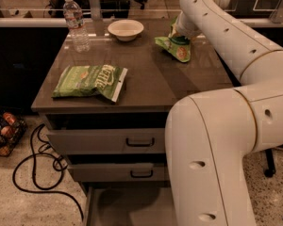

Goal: Pick green jalapeno chip bag from top drawer and place on counter

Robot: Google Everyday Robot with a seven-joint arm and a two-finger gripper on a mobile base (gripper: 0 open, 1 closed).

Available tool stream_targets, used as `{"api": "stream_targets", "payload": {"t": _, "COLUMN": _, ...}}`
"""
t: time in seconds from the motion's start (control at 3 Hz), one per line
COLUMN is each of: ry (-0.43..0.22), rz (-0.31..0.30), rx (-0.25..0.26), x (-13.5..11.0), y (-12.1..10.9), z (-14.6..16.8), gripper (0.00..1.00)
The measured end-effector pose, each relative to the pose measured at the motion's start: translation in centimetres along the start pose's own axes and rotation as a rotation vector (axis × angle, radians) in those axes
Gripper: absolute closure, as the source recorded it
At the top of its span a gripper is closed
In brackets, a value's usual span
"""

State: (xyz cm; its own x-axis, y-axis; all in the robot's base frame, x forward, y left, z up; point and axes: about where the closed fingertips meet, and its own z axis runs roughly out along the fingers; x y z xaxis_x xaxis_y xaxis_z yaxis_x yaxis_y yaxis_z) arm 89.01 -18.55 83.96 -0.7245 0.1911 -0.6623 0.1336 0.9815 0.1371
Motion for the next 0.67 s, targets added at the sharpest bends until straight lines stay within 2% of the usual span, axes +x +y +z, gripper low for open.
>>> {"api": "stream_targets", "payload": {"t": 0.67, "ry": 0.0, "rz": 0.0, "rx": 0.0, "x": -0.09, "y": 0.02, "z": -0.11, "gripper": 1.0}}
